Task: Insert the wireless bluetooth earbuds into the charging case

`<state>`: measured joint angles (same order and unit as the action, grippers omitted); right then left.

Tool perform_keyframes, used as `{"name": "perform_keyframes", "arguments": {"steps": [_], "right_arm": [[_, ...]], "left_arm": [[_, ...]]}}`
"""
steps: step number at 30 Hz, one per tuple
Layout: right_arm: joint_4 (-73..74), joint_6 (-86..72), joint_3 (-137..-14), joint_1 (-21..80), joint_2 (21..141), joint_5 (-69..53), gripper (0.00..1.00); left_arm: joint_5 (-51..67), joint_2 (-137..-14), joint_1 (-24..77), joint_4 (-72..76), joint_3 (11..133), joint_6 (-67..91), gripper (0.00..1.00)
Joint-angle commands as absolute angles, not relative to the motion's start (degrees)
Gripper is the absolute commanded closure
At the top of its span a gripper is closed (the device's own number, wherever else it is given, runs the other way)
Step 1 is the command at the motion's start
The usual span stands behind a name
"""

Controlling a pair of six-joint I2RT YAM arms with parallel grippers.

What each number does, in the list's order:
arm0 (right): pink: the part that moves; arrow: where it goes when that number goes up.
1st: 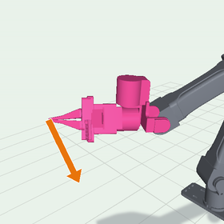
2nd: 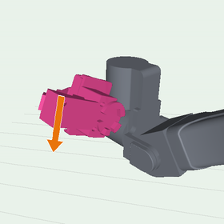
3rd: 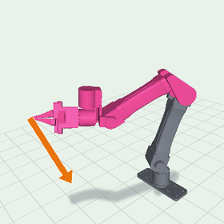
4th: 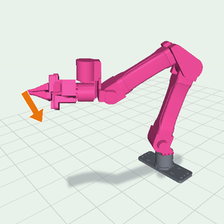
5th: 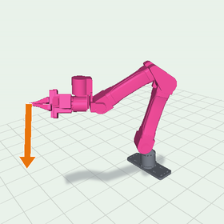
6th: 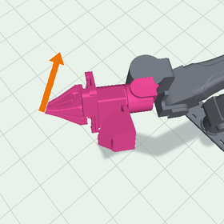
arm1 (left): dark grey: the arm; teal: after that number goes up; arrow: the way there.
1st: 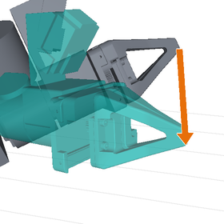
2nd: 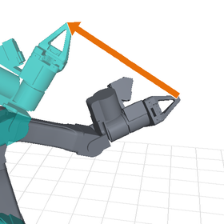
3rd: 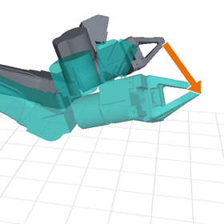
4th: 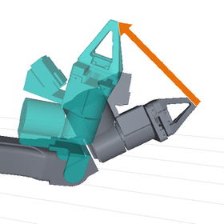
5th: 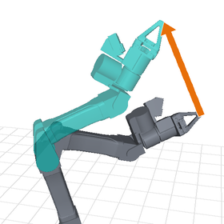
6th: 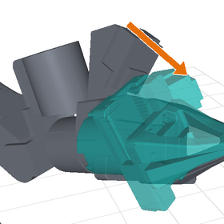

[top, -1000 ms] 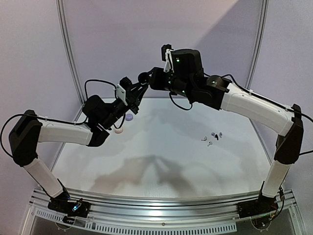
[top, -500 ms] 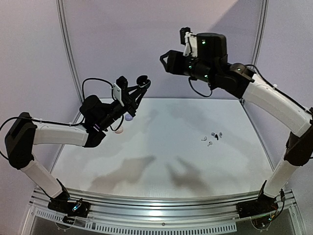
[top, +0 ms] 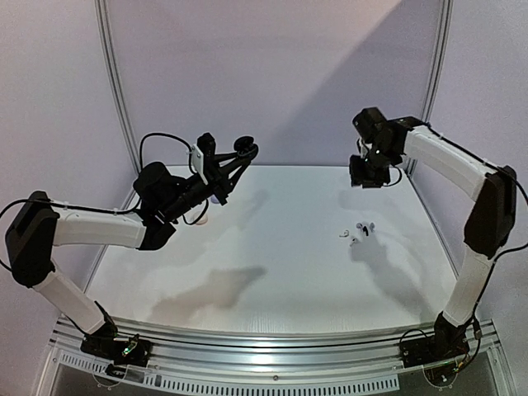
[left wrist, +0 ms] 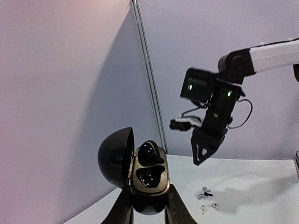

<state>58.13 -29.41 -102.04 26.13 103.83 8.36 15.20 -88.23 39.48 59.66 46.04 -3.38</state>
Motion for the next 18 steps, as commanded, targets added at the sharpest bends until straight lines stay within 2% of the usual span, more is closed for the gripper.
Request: {"name": "perform_keyframes", "arguments": {"steps": [1,8,18], "right_arm": [[65.4,-24.3,-100.5,23.8,108.8,6.2,0.72],[63.0,-20.6,-100.3,20.0,117.2,4.9,0.72],[60.4,-18.8,-98.8,17.0,123.2,3.7,0.71]], "left_arm": [[16.3,-86.2,38.8,57.8,45.0,-4.1,1.00],[16.4,-86.0,38.4,57.3,45.1,-5.3,1.00],[16.4,-86.2,37.1,56.7,45.3,-5.4,1.00]]}}
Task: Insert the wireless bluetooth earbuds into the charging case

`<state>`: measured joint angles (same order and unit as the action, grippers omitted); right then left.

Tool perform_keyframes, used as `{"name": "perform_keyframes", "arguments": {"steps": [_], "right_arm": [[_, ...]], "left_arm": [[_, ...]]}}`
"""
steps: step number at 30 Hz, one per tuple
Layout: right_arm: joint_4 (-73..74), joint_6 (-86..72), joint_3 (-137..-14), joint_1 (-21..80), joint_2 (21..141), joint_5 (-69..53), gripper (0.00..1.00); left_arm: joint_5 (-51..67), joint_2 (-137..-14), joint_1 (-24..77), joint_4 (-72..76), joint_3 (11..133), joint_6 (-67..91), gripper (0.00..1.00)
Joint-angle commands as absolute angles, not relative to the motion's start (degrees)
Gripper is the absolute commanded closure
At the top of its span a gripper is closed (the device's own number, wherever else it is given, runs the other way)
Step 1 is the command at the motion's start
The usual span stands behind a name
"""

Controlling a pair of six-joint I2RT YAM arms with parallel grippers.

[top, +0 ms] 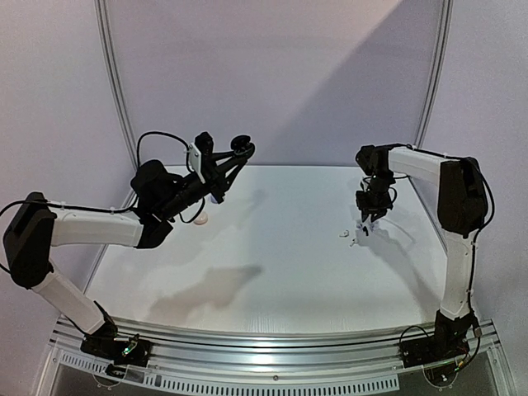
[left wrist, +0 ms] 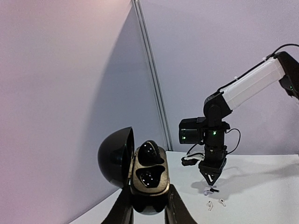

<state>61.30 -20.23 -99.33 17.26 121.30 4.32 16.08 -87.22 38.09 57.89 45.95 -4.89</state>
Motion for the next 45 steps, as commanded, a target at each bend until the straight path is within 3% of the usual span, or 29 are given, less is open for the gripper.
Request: {"name": "perform_keyframes", "arguments": {"steps": [1,23,45], "right_arm": [[60.1,-18.8,-98.7,16.9,123.4,3.5,0.72],[57.1,-18.1,-97.3,15.4,127.2,2.9,0.80],[56.1,-17.2,-97.9,15.4,130.6,3.0,0.77]], "left_arm": [[16.4,-86.3,37.0,56.7,45.3,-5.4,1.00],[16.5,-87.3,36.1,56.5,46.6,-5.4,1.00],[16.1,-86.8,36.0,56.6,45.9,-5.9,1.00]]}}
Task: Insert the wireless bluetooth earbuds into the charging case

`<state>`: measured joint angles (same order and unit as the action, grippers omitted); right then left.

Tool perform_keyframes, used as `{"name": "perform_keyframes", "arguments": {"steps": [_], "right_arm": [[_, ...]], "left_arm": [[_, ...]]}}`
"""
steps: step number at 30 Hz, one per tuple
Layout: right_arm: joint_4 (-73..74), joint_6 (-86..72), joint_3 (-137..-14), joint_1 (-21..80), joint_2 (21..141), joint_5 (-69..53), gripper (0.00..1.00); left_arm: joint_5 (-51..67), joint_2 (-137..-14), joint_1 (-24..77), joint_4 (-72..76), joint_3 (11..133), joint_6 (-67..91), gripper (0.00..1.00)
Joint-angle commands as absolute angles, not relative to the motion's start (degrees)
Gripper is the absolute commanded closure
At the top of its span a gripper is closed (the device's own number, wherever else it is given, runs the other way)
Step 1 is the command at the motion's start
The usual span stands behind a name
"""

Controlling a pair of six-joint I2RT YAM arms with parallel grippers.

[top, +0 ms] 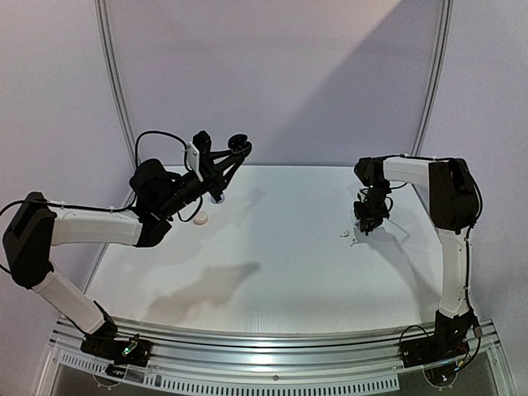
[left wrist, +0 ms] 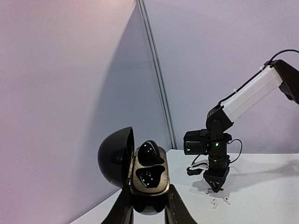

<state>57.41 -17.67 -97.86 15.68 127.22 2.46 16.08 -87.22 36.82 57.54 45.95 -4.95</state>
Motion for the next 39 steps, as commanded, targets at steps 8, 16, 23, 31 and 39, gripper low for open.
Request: {"name": "perform_keyframes", "arguments": {"steps": [8,16,23,31,39], "right_arm": [[56.0,-17.1,-98.0,15.4,130.7,3.3,0.77],[56.5,-16.5,-98.7,15.4,130.6,3.4,0.89],[55.4,-14.9,-97.3,16.0,123.6,5.6,0.95],[50.6,-12.1,-100.3,24.2,108.8,11.4,0.96],[38.5,-5.6,-112.5,41.6,101.1,14.8,0.99]], "left_arm": [[16.1,-87.0,36.0,56.7,45.8,-5.9,1.00],[15.8,-86.8,36.0,56.6,45.6,-6.1,1.00],[15.6,-87.1,36.0,56.6,46.0,-6.1,1.00],[15.5,-87.9,36.1,57.0,46.9,-5.9,1.00],[11.8,-89.5,36.8,59.7,48.7,-9.1,1.00]]}}
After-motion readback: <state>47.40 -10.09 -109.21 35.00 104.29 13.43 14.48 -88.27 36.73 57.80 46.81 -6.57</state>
